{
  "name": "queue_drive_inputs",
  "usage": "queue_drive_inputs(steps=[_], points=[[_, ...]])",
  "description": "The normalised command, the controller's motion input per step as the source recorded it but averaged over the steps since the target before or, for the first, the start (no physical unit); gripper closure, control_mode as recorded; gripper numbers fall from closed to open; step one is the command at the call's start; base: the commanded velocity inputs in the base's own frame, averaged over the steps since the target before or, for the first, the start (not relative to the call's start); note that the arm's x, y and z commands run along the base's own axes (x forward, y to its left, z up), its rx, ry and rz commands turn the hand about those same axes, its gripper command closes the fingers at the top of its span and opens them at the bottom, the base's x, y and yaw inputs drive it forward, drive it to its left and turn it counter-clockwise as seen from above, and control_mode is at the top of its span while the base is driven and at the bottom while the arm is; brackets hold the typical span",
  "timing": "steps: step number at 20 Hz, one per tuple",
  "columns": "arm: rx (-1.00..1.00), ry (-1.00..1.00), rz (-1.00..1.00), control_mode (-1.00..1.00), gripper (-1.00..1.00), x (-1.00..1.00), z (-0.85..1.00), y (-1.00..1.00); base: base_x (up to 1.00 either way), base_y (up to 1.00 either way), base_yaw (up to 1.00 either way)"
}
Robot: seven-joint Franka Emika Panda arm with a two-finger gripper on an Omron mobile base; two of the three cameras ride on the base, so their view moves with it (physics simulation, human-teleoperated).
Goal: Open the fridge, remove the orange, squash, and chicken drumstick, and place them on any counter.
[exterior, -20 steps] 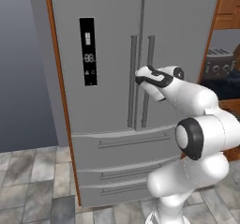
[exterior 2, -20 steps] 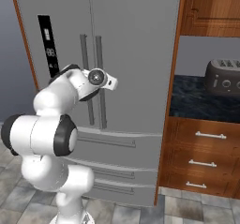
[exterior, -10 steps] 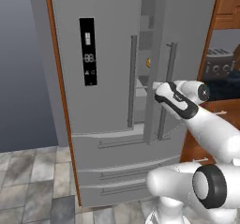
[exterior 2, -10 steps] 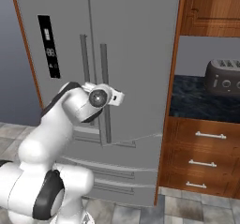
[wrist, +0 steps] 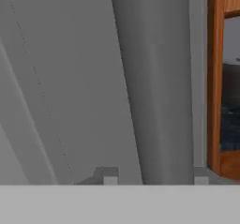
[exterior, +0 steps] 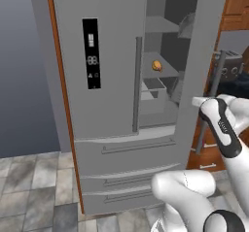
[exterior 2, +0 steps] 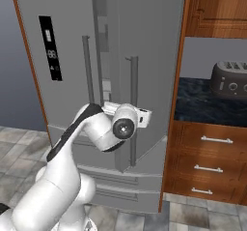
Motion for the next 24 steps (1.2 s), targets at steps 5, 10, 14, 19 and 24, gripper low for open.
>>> queue_drive_inputs(steps=[5,10,14,19,24], points=[[-0.06,0.00,0.16,-1.00,1.00,-1.00,-0.05,-0.29,0.00,0.00,0.00],[-0.09,0.00,0.22,-1.00,1.00,-1.00,-0.09,-0.03,0.00,0.00,0.00],[-0.12,0.06,0.14,-1.00,1.00,-0.93,0.18,0.02,0.00,0.00,0.00],[-0.19,0.25,0.01,-1.00,-1.00,-0.30,0.68,0.41,0.00,0.00,0.00],[-0.20,0.25,0.00,-1.00,-1.00,-0.13,0.86,0.33,0.00,0.00,0.00]])
